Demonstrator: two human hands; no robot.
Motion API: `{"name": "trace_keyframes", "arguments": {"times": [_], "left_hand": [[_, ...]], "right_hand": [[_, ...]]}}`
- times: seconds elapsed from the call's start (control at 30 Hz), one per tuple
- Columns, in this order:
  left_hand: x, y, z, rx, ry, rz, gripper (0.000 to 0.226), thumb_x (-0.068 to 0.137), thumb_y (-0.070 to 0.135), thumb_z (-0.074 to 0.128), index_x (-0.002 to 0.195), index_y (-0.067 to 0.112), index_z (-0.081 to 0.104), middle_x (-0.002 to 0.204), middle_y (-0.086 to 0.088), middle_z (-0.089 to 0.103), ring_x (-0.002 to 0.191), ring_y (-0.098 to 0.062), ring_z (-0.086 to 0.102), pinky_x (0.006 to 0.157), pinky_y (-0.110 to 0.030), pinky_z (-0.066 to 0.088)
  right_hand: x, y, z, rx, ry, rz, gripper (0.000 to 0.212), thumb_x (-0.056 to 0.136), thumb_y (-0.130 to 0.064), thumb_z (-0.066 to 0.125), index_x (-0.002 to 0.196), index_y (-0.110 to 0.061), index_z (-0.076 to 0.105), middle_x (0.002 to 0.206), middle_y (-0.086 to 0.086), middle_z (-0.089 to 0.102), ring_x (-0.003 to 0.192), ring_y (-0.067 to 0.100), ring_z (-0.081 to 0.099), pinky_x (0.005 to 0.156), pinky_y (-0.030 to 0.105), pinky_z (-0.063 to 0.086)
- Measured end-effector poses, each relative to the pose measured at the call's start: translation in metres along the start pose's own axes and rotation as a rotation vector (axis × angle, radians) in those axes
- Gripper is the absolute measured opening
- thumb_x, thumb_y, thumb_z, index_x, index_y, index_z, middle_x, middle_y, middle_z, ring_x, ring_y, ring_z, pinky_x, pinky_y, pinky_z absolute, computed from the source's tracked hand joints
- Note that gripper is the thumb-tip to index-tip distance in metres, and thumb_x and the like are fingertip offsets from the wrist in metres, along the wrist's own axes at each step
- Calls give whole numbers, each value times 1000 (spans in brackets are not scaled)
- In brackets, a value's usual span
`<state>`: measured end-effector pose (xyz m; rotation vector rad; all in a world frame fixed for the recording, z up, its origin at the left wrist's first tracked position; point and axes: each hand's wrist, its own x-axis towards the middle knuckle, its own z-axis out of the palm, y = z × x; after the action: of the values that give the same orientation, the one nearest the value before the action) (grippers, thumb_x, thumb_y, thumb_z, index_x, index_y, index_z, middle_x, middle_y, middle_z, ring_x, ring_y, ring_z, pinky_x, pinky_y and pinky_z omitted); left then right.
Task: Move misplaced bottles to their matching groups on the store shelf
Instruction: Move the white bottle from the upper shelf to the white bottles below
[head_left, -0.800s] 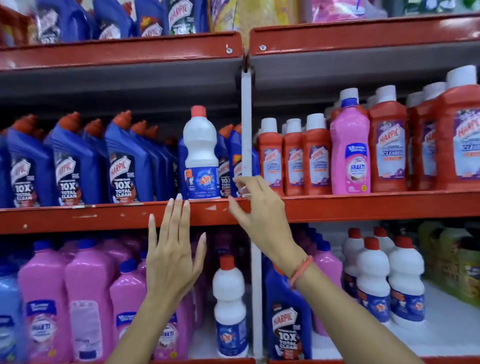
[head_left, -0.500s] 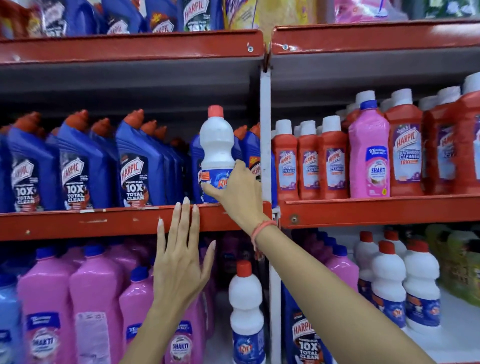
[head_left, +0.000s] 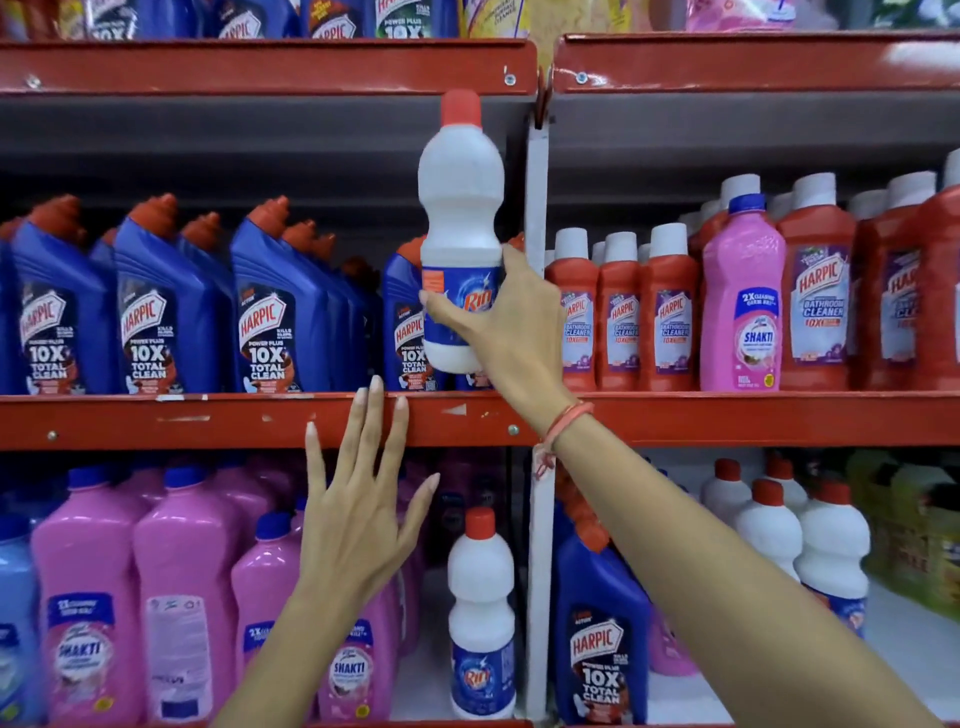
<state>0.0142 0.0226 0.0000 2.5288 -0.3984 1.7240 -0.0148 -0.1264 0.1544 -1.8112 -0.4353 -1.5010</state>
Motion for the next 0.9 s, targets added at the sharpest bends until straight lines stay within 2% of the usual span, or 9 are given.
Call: {"name": "trace_keyframes", "arguments": {"times": [0.13,0.23,0.27,0.37,0.53,0.57,0.7,0.8,0.9], "left_hand": [[-4,29,-11,-3,22,48,78,97,50,38,157,9,8,167,-7,9,154,-20,8,123,-57,14],[-10,58,-15,-26,47,66,75,98,45,40,156,8,11,167,-10,11,154,-22,9,123,-56,14],[-13,68,-15,-39,51,66,75,98,45,40,156,7,11,167,-10,11,154,-23,10,123,-56,14],[-24,105,-15,-112,62,62,72,98,42,40,156,9,13,166,-10,13,154,-24,10,123,-57,15],[-39,176,-3,-200,62,85,71,95,38,47,155,10,20,165,-8,15,154,-24,12,123,-56,14],[-41,190,0,-216,53,79,72,95,38,48,155,11,20,166,-7,14,154,-24,12,123,-55,13],[-52,241,11,-263,24,84,71,96,39,48,155,12,20,165,-7,17,154,-22,13,123,-56,16],[-69,276,24,-284,-33,73,72,95,38,49,156,11,19,165,-7,18,154,-22,13,124,-55,13],[-87,307,41,-284,-117,99,72,96,38,45,157,13,14,167,-6,14,154,-22,11,124,-54,12]], "right_hand": [[-19,3,-42,86,-9,14,60,69,-54,79,111,-18,60,101,-3,72,89,11,70,75,35,60],[-36,16,-81,136,-30,55,56,69,-49,83,112,-19,62,97,-12,69,83,-1,67,72,15,56],[-42,23,-93,137,-30,69,56,68,-48,83,112,-19,63,96,-13,70,81,-4,67,71,12,55],[-62,49,-130,106,9,114,61,63,-49,86,113,-21,66,98,-10,75,82,0,70,76,26,58],[-99,101,-186,74,25,205,66,58,-48,89,114,-24,65,97,-12,75,83,3,71,76,33,58],[-106,111,-197,73,22,219,68,57,-48,89,116,-25,64,98,-11,75,83,4,72,76,32,58],[-130,151,-240,31,-23,249,68,60,-40,91,118,-22,62,96,-11,72,79,-3,66,72,10,50],[-145,181,-270,-12,-58,321,71,60,-37,92,121,-19,61,97,-13,68,85,6,64,74,14,51],[-160,211,-295,-21,-120,388,70,58,-31,93,120,-18,62,95,-14,64,84,6,62,70,13,49]]}}
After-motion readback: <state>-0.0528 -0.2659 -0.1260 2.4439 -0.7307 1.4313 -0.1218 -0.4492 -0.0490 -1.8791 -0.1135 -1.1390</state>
